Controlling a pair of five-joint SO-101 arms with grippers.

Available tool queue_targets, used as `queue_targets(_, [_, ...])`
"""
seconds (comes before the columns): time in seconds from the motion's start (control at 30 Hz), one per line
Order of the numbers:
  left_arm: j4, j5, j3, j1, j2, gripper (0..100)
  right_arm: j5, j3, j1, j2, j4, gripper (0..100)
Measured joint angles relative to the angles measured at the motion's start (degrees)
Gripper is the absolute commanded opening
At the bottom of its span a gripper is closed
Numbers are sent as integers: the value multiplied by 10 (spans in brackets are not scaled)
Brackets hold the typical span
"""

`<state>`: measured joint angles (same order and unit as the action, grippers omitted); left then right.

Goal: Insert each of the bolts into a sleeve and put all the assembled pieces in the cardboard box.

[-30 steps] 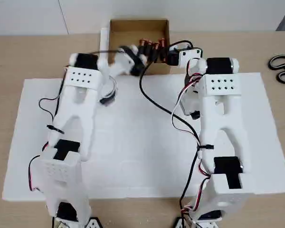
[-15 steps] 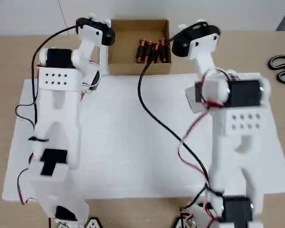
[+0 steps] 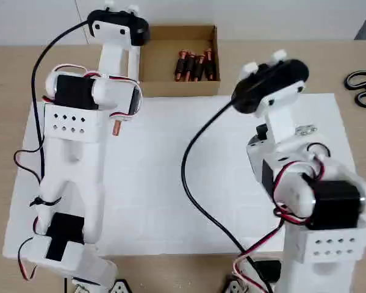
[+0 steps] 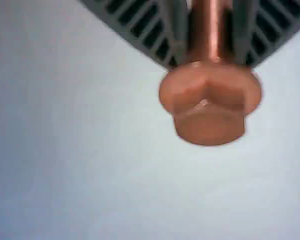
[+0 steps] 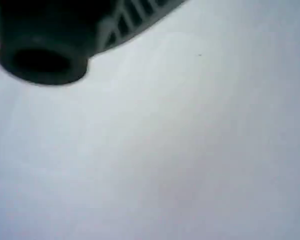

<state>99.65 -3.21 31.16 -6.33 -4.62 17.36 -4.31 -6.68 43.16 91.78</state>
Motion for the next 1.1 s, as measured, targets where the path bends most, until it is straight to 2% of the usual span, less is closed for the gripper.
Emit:
queue_targets(0.1, [0,-25,0,1,0,5,0,-103,0,62,-79,4])
queue_targets(0.37, [0,-33,0,1,0,5,0,-401,0,295,-334,4])
queue_targets(0.57, [0,-40,0,1,0,5,0,-622,0,425,-467,4])
queue_targets(0.83, [0,-139,0,1,0,5,-3,-782,-28,526,-493,4])
queue_targets(1.1, [-1,-163,0,-55,0,5,-106,-816,-97,541,-499,4])
